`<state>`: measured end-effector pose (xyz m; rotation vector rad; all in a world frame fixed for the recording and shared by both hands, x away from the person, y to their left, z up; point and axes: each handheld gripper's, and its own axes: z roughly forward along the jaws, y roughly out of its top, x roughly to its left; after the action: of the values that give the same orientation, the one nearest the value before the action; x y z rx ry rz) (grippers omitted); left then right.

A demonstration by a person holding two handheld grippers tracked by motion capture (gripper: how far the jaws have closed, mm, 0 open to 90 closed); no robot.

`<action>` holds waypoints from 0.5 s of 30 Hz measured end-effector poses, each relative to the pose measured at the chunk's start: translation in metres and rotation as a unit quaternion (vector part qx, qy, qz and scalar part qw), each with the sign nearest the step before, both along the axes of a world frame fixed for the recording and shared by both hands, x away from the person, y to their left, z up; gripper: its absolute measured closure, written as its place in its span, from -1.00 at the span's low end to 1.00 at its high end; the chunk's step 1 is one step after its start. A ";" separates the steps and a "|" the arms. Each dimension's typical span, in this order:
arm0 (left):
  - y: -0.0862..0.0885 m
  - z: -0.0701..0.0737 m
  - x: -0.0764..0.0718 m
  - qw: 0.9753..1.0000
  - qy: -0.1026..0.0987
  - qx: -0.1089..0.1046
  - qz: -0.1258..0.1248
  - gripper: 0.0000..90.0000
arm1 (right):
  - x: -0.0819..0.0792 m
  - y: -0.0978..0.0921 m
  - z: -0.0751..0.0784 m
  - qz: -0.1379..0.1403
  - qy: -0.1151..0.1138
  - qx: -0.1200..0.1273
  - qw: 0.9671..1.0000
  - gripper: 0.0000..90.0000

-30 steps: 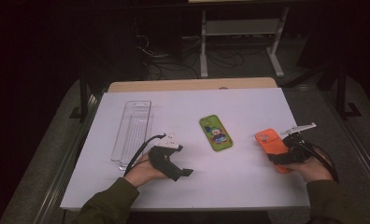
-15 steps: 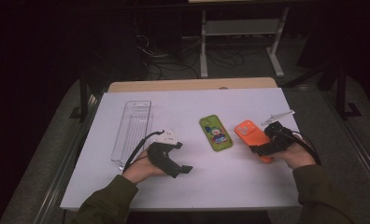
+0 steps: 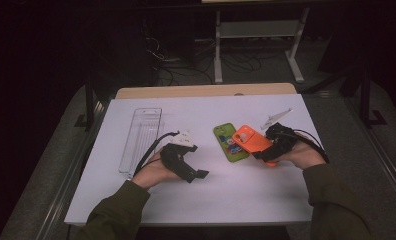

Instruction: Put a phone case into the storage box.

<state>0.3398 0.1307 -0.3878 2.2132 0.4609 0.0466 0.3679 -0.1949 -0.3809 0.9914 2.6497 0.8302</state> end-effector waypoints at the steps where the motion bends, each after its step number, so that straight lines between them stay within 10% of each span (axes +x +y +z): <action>1: 0.000 0.002 0.002 1.000 -0.001 0.001 -0.001 -1.00 | 0.001 0.002 0.000 0.007 -0.002 -0.004 1.000 -0.66; 15: -0.008 0.027 0.025 1.000 -0.026 0.003 -0.009 -1.00 | 0.016 0.028 0.000 0.103 0.015 -0.017 0.994 -0.66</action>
<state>0.3650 0.1229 -0.3607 2.2161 0.4125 0.0968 0.3835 -0.1664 -0.3806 0.7378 2.8163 0.8130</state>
